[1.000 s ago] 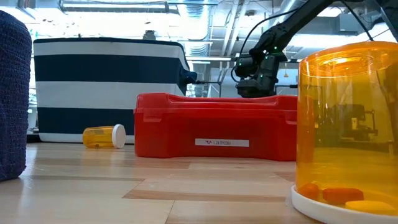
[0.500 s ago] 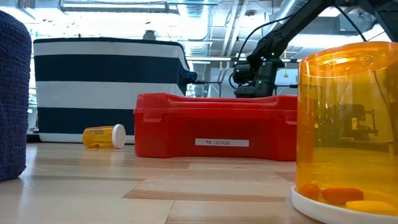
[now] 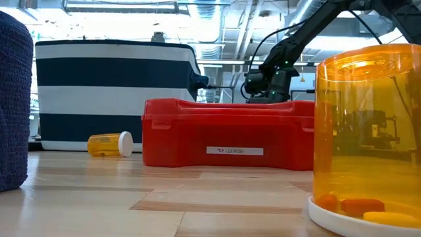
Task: Pick & place medical supplies in basket/bin
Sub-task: Put the rolled red bandage into the transparent bin
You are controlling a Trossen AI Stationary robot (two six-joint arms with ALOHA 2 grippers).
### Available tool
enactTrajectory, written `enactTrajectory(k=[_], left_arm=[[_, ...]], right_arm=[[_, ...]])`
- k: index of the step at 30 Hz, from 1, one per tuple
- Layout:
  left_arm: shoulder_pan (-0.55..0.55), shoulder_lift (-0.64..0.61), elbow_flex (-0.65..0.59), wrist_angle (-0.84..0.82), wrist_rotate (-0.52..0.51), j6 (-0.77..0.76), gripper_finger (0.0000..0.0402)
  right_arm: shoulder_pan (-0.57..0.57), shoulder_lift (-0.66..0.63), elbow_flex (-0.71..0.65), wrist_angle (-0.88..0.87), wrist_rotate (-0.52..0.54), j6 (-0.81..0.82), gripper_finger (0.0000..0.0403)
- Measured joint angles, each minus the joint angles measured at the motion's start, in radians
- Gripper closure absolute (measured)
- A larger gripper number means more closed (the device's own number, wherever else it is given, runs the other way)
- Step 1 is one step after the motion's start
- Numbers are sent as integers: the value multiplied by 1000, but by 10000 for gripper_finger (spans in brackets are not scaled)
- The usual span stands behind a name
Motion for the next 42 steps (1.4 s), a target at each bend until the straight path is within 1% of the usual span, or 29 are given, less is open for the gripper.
enactTrajectory(k=[6,19,21,25,31,37,42], left_arm=[[0,0,0,3,0,0,151],[0,0,0,3,1,0,151],[0,0,0,3,2,0,151],[0,0,0,3,2,0,151],[0,0,0,3,5,3,151],[0,0,0,3,5,8,151],[0,0,0,3,5,10,151]], right_arm=[[0,0,0,3,7,-9,264],[0,-4,1,-2,32,-2,391],[-2,-9,1,-3,39,3,395],[-5,-28,0,-5,100,17,399],[-31,-91,0,-7,124,50,402],[-37,-215,-1,-8,110,143,403],[33,-318,-1,5,26,288,403]])
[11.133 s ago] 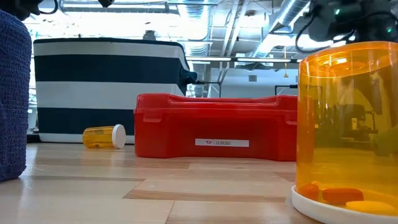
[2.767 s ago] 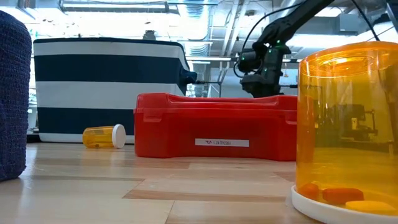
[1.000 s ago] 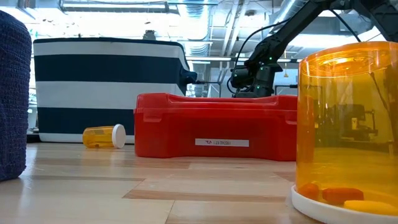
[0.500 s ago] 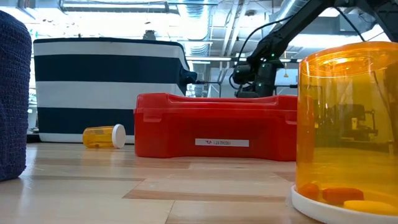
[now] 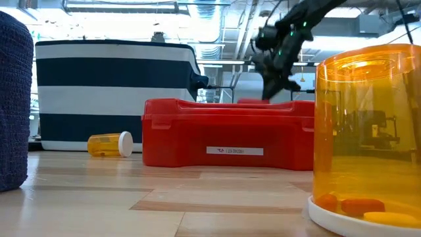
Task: Pick & place medical supplies in basket/bin
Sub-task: Put the rolled red bandage into the transparent bin
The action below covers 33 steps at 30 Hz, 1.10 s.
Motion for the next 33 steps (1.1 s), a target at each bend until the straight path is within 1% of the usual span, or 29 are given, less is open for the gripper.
enactTrajectory(k=[2,5,11,15,17,22,27,33], left_arm=[[0,0,0,-1,0,0,151],[0,0,0,-1,0,1,151],[-2,0,0,-3,38,1,151],[-2,0,0,-3,63,2,151],[-2,0,0,-3,86,13,151],[-2,0,0,-3,118,42,151],[-2,0,0,-3,146,79,151],[-2,0,0,-9,148,103,151]], right_arm=[[45,-32,0,4,-15,71,403],[130,-65,0,4,-5,183,403],[303,-72,0,3,66,436,403],[392,-72,0,39,157,626,403],[417,-72,0,68,186,704,402],[446,-54,1,155,218,861,402],[492,19,-1,150,231,974,402],[545,130,-1,243,260,1102,402]])
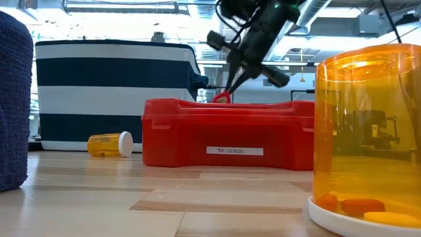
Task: Pick & place medical supplies in basket/bin
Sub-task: Put the rolled red bandage into the transparent bin
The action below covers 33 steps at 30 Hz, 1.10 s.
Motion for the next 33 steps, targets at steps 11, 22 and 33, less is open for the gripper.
enactTrajectory(k=[11,22,33], left_arm=[[0,0,0,-2,2,0,151],[0,0,0,-2,25,-4,151],[0,0,0,-2,28,-21,151]], right_arm=[[10,86,3,76,144,91,402],[10,82,0,24,223,67,402],[-28,89,0,28,254,18,402]])
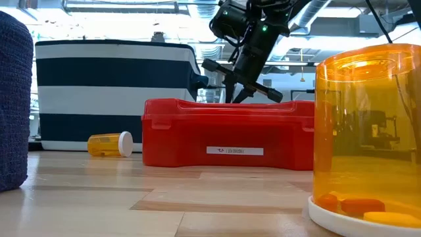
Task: Pick & place medical supplies in basket/bin
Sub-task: Put the rolled red bandage into the transparent bin
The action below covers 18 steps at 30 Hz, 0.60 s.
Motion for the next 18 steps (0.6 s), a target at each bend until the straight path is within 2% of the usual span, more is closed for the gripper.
enactTrajectory(k=[11,14,18], left_arm=[[0,0,0,-1,-1,-4,151],[0,0,0,-2,-3,-9,151],[0,0,0,-5,-3,-13,151]], right_arm=[[6,51,2,66,-38,-93,400],[22,51,0,105,-36,-128,379],[37,33,0,119,-34,-152,331]])
